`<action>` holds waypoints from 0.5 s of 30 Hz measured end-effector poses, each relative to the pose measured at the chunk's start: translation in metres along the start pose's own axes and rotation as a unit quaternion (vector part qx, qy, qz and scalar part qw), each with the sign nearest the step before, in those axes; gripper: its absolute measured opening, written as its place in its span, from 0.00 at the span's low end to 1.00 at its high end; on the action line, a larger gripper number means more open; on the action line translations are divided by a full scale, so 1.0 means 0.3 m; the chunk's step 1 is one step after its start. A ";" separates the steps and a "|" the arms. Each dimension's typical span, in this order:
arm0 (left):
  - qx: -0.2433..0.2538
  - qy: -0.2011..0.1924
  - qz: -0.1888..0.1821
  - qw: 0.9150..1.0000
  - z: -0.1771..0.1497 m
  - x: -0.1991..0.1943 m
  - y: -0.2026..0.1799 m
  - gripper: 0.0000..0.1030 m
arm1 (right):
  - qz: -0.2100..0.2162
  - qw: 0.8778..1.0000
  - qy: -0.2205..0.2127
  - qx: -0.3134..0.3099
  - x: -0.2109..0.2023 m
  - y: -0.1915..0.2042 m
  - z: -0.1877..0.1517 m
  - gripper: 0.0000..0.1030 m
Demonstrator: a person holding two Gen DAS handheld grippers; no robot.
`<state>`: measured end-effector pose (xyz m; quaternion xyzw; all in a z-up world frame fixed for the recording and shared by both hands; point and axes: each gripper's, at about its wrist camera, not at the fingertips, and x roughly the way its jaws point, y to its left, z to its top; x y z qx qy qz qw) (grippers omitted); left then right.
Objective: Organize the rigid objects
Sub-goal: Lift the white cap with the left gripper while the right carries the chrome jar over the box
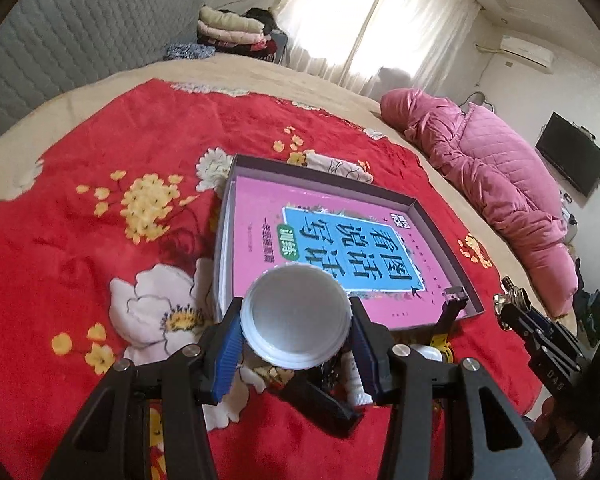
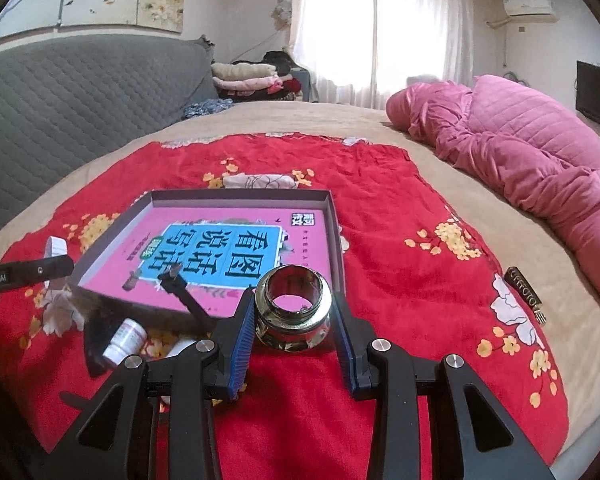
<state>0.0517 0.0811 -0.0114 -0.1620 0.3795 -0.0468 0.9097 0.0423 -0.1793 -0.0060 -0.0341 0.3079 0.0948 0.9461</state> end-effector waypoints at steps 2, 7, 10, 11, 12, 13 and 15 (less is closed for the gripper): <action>0.005 -0.006 0.005 1.000 0.006 0.007 -0.006 0.48 | -0.002 1.000 0.002 0.005 0.007 -0.007 0.005 0.37; 0.007 -0.005 0.011 1.000 0.022 0.038 -0.008 0.48 | -0.006 1.000 0.006 0.010 0.018 -0.014 0.015 0.37; 0.011 -0.007 0.017 1.000 0.026 0.062 -0.009 0.48 | -0.001 1.000 0.007 0.008 0.026 -0.009 0.025 0.37; 0.013 -0.009 0.020 1.000 0.027 0.070 -0.009 0.48 | 0.000 1.000 0.007 0.006 0.029 -0.006 0.030 0.37; 0.016 -0.010 0.025 1.000 0.028 0.078 -0.009 0.48 | 0.000 1.000 0.006 0.003 0.029 -0.003 0.034 0.37; 0.020 -0.011 0.029 0.999 0.029 0.089 -0.010 0.48 | 0.000 1.000 0.004 0.000 0.029 0.001 0.037 0.37; 0.022 -0.010 0.031 0.999 0.032 0.107 -0.009 0.48 | -0.001 1.000 0.002 -0.006 0.029 0.008 0.045 0.37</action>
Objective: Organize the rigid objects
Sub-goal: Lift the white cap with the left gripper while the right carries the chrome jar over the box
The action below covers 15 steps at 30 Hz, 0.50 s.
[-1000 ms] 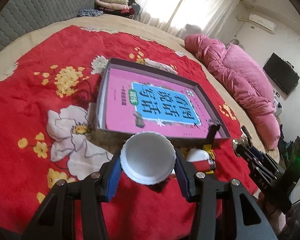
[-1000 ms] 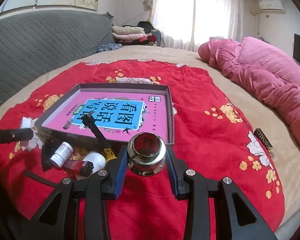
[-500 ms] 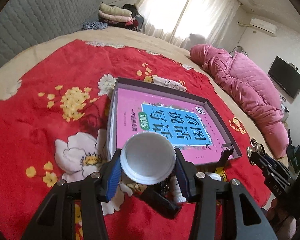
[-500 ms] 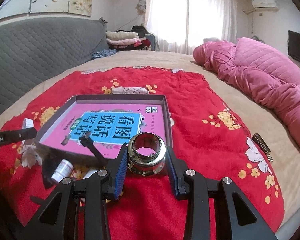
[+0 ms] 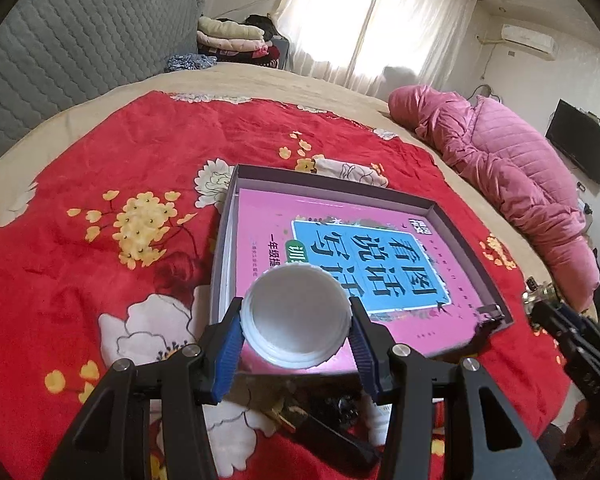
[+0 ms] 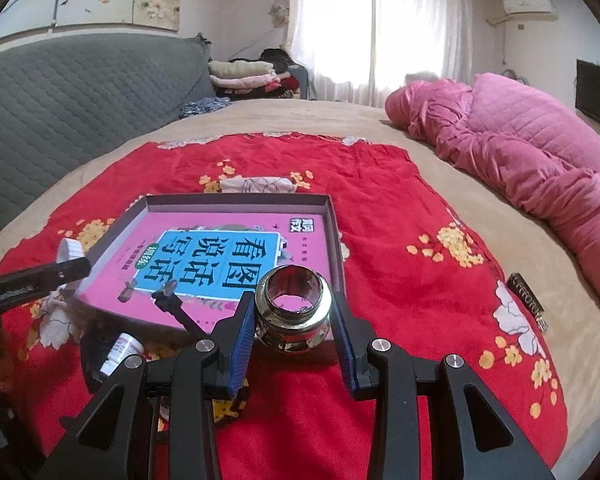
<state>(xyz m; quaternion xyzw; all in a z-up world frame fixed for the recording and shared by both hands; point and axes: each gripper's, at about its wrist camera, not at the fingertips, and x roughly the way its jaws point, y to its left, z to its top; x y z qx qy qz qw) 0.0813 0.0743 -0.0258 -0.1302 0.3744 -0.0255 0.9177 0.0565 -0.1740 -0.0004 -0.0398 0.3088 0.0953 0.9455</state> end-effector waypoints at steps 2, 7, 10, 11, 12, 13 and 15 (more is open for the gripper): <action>0.002 0.002 0.002 1.000 0.003 0.015 -0.002 0.48 | -0.002 1.000 -0.002 -0.002 0.001 0.001 0.004 0.37; 0.009 0.013 0.002 1.000 0.003 0.051 -0.005 0.48 | -0.008 1.000 -0.001 0.001 0.012 -0.010 0.025 0.37; 0.011 0.024 0.001 1.000 -0.003 0.066 -0.003 0.48 | -0.005 1.000 0.003 0.006 0.033 -0.020 0.042 0.37; 0.013 0.027 0.001 1.000 -0.003 0.069 -0.004 0.48 | -0.005 1.000 0.005 0.007 0.040 -0.021 0.046 0.37; 0.015 0.030 0.001 0.999 -0.003 0.072 -0.007 0.48 | -0.005 1.000 0.007 0.009 0.046 -0.021 0.049 0.37; 0.016 0.034 0.002 0.999 -0.004 0.075 -0.007 0.48 | -0.004 1.000 0.009 0.010 0.054 -0.019 0.050 0.37; 0.017 0.041 0.003 0.999 -0.005 0.084 -0.005 0.48 | -0.003 1.000 0.012 0.011 0.067 -0.013 0.053 0.37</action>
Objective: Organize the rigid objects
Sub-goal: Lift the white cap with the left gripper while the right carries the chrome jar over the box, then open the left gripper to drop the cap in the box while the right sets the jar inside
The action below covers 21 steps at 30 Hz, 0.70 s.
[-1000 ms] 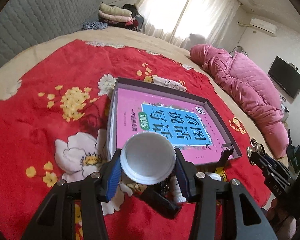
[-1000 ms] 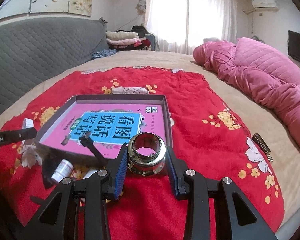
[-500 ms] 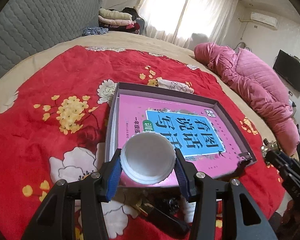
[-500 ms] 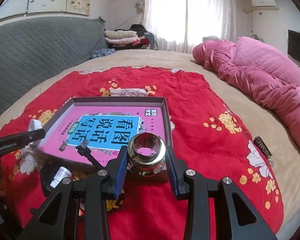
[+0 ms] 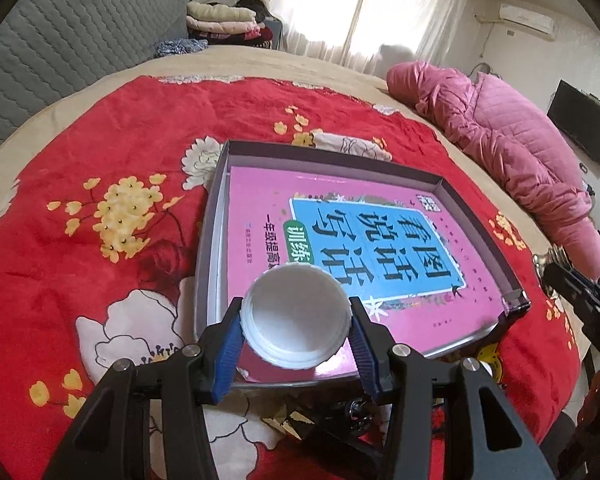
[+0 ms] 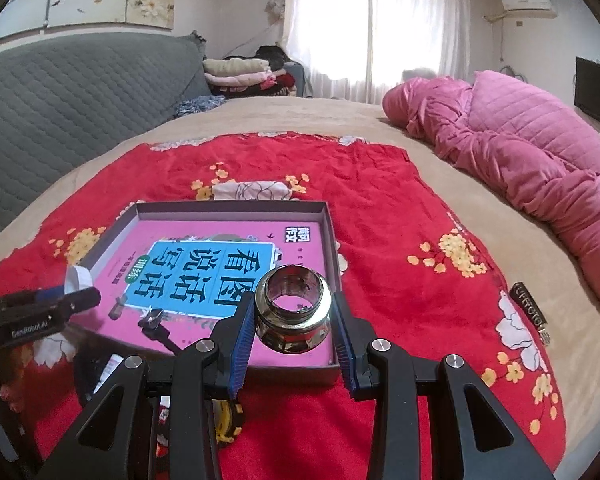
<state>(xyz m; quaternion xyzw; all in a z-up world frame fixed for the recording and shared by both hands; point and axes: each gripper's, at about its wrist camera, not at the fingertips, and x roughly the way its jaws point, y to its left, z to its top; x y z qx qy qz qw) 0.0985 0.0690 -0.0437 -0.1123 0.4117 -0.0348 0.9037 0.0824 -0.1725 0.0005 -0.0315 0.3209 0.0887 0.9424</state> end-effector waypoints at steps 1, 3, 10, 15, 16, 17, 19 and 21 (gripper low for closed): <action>-0.001 0.003 -0.001 1.000 0.000 0.004 0.003 0.48 | 0.001 1.000 0.001 -0.001 0.006 0.005 0.002 0.37; -0.001 0.005 -0.003 1.000 0.002 0.008 0.004 0.48 | 0.002 1.000 0.003 -0.004 0.016 0.017 0.004 0.37; 0.006 0.012 0.001 1.000 0.006 0.017 0.001 0.48 | 0.004 1.000 0.012 -0.013 0.062 0.047 0.012 0.37; 0.011 0.018 0.006 1.000 0.010 0.024 -0.003 0.48 | 0.003 0.999 0.029 -0.012 0.108 0.045 0.012 0.37; 0.012 0.019 0.006 1.000 0.009 0.025 -0.003 0.48 | 0.001 0.999 0.034 -0.013 0.117 0.045 0.012 0.37; 0.013 0.019 0.007 1.000 0.008 0.025 -0.005 0.48 | -0.004 0.999 0.042 -0.014 0.130 0.043 0.010 0.37; 0.017 0.018 0.009 1.000 0.007 0.025 -0.006 0.48 | -0.005 0.998 0.055 -0.011 0.152 0.039 0.006 0.37; 0.019 0.019 0.010 1.000 0.006 0.025 -0.007 0.48 | -0.005 0.998 0.067 -0.008 0.173 0.035 -0.001 0.37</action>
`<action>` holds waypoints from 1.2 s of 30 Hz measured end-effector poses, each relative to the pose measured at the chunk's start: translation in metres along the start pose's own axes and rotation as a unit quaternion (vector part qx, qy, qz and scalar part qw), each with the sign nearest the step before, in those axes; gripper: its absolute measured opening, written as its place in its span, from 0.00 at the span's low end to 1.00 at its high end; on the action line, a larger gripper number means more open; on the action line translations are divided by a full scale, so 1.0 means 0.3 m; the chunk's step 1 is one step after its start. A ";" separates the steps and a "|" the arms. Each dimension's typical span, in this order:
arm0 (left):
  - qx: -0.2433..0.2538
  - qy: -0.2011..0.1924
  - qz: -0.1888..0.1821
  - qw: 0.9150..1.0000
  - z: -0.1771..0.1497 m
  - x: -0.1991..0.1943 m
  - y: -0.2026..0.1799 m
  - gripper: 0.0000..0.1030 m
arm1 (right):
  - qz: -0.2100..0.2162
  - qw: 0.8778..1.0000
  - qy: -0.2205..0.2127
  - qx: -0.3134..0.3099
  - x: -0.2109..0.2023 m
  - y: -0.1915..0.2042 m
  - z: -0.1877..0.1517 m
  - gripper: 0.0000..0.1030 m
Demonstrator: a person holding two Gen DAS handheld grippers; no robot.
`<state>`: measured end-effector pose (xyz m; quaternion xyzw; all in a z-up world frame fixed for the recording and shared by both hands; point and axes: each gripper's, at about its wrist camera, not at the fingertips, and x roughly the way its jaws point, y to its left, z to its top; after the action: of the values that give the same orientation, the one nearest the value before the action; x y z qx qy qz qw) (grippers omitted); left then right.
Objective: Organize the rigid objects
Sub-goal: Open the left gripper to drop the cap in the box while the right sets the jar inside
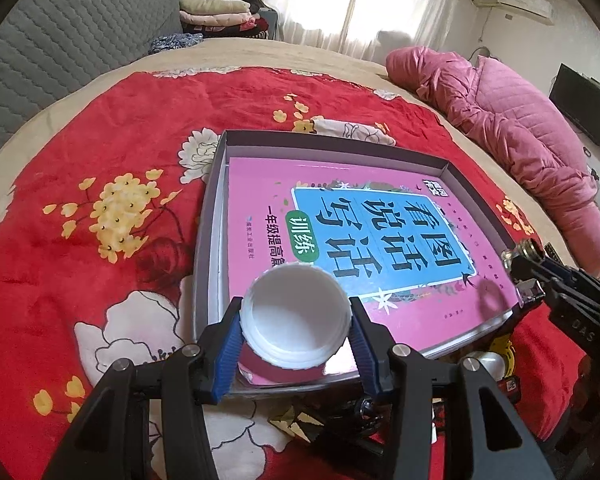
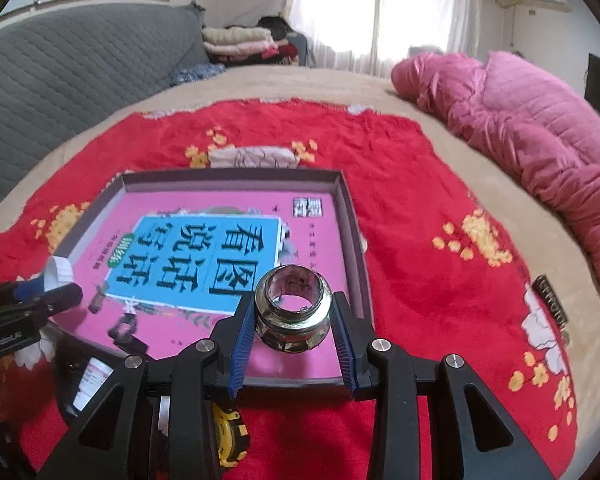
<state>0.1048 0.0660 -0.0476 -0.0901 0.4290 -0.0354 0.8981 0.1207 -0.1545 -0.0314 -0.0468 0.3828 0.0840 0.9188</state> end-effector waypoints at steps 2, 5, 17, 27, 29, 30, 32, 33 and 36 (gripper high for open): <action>-0.001 0.000 -0.001 1.000 0.000 -0.001 0.002 0.48 | 0.003 1.000 0.005 0.004 0.009 -0.004 -0.006 0.37; -0.003 0.001 -0.003 1.000 0.000 0.000 0.001 0.48 | 0.008 1.000 0.008 0.001 0.013 0.000 -0.012 0.37; -0.002 0.002 -0.011 1.000 0.000 -0.001 0.009 0.48 | -0.006 0.999 0.038 0.000 0.044 0.002 -0.020 0.37; 0.000 0.001 -0.009 1.000 -0.002 -0.002 0.004 0.48 | -0.012 0.999 0.048 0.011 0.055 -0.021 -0.028 0.37; -0.002 0.000 -0.012 1.000 -0.002 -0.004 0.004 0.48 | -0.012 0.999 0.049 0.015 0.057 -0.026 -0.031 0.37; -0.003 0.000 -0.013 1.000 -0.001 -0.005 0.005 0.48 | -0.012 0.999 0.049 0.015 0.057 -0.027 -0.031 0.37; -0.005 0.000 -0.016 1.000 -0.002 -0.008 0.006 0.48 | -0.014 0.999 0.050 0.014 0.057 -0.028 -0.032 0.37; -0.005 0.000 -0.017 1.000 -0.003 -0.009 0.005 0.48 | -0.014 0.999 0.050 0.013 0.058 -0.029 -0.033 0.37; -0.006 0.001 -0.019 1.000 0.001 -0.012 0.010 0.48 | -0.017 0.999 0.051 0.010 0.057 -0.030 -0.036 0.37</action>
<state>0.1027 0.0695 -0.0454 -0.1033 0.4283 -0.0506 0.8963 0.1268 -0.1630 -0.0511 -0.0479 0.4291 0.0623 0.8998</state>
